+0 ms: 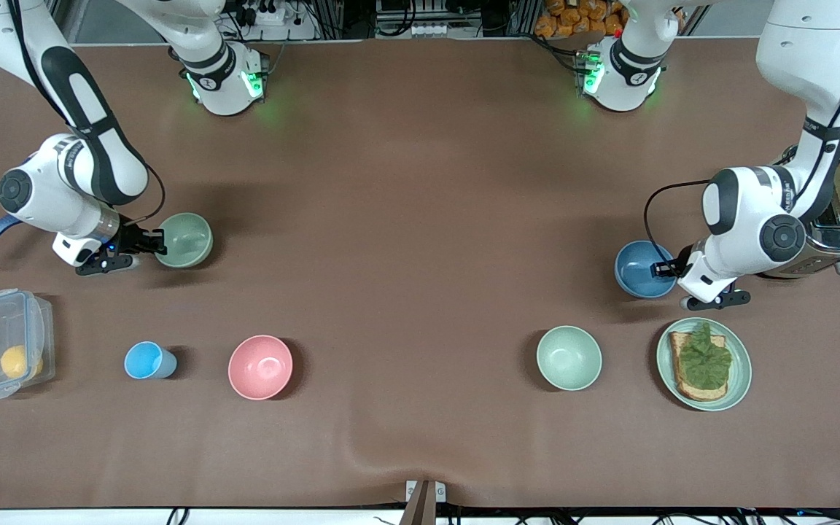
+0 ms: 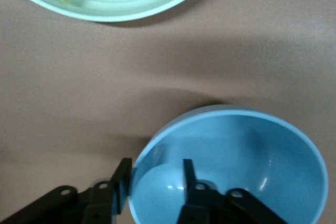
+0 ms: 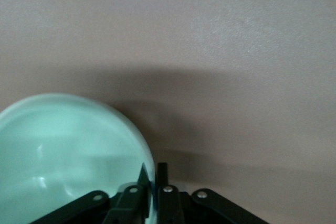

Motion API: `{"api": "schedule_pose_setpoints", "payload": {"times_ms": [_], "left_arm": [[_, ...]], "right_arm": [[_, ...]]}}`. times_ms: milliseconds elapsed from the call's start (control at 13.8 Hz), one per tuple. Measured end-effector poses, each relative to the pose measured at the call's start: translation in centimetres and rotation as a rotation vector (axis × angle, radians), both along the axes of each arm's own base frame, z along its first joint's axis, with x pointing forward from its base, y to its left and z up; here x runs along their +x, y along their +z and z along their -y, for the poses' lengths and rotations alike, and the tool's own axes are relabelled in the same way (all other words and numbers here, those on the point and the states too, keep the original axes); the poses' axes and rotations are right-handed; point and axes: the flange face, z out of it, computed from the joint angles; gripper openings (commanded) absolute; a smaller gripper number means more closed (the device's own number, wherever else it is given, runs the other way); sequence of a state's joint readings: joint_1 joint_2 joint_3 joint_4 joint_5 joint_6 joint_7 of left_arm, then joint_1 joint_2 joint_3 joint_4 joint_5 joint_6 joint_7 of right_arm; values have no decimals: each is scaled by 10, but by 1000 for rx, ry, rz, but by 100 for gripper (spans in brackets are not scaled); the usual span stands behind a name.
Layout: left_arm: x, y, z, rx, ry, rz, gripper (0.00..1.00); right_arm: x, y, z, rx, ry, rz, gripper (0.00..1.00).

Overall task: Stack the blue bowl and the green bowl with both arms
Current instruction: 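Grasp the green bowl with the right gripper while the left gripper grasps the blue bowl, then carry both bowls inward, the right gripper with green, the left gripper with blue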

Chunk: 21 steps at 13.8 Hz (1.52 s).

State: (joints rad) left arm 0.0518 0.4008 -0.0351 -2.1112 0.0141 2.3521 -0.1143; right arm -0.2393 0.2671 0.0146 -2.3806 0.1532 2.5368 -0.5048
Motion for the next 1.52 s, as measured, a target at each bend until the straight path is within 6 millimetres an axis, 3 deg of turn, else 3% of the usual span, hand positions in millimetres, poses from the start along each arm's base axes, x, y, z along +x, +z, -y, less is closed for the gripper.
{"api": "schedule_pose_setpoints", "payload": {"times_ms": [290, 508, 725, 1016, 1233, 1378, 1523], "left_arm": [[2, 6, 6, -6, -14, 5, 0], [11, 17, 14, -11, -26, 31, 0], [26, 35, 20, -14, -32, 69, 0], [53, 80, 28, -20, -37, 59, 0], [66, 107, 42, -26, -55, 68, 0], [72, 123, 58, -24, -49, 67, 0], [75, 133, 78, -23, -53, 74, 0]], "right_arm": [[2, 6, -5, 33, -56, -87, 0], [17, 28, -43, 20, -221, -142, 0], [21, 59, -104, 18, -352, -167, 0], [16, 99, -189, 103, -493, -192, 0], [0, 116, -288, 79, -603, -157, 0], [-22, 121, -360, 83, -674, -126, 0], [-40, 119, -407, 91, -748, -115, 0]]}}
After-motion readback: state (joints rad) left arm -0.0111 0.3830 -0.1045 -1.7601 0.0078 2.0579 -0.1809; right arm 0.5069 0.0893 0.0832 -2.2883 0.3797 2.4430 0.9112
